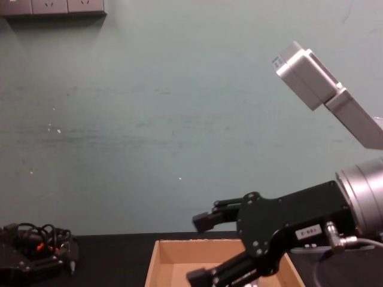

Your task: Use one hand to pick up the angle iron from the table and place it into the box.

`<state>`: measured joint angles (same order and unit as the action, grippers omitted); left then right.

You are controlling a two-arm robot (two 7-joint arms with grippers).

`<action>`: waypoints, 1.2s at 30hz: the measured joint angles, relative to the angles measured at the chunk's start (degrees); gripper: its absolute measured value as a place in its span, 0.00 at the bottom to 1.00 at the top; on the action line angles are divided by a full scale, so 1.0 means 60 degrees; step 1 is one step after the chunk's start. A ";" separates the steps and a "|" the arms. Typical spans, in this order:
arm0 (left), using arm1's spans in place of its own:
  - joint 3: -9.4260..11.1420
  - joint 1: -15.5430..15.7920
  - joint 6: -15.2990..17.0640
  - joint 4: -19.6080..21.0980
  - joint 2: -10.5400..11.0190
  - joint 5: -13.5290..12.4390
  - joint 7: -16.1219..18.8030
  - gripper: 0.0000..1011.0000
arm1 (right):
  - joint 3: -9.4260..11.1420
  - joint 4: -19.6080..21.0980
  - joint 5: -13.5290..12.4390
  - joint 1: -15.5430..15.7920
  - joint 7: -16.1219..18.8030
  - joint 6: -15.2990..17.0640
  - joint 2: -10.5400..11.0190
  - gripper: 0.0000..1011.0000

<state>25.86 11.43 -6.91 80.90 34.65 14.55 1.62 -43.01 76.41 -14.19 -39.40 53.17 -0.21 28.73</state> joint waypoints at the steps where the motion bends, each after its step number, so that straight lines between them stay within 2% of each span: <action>1: 0.0000 0.0000 0.0000 0.0000 0.0000 0.0000 0.0000 0.99 | -0.0071 0.0122 -0.0042 0.0029 0.0058 0.0014 0.0020 0.99; 13: 0.0000 0.0000 0.0000 0.0000 0.0000 0.0000 0.0000 0.99 | -0.0633 0.0357 -0.0197 0.0057 0.0224 0.0073 -0.0068 0.99; 27: 0.0000 0.0001 0.0000 0.0000 0.0000 0.0000 0.0000 0.99 | -0.1336 -0.0188 -0.0139 -0.0094 0.0361 0.0174 -0.0360 0.99; 36: 0.0000 0.0000 0.0000 0.0000 0.0000 0.0000 0.0000 0.99 | -0.1752 -0.0862 0.0073 -0.0324 0.0522 0.0173 -0.0673 0.99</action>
<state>25.86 11.43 -6.90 80.90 34.65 14.55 1.62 -53.53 71.24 -13.76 -41.34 56.30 0.82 24.69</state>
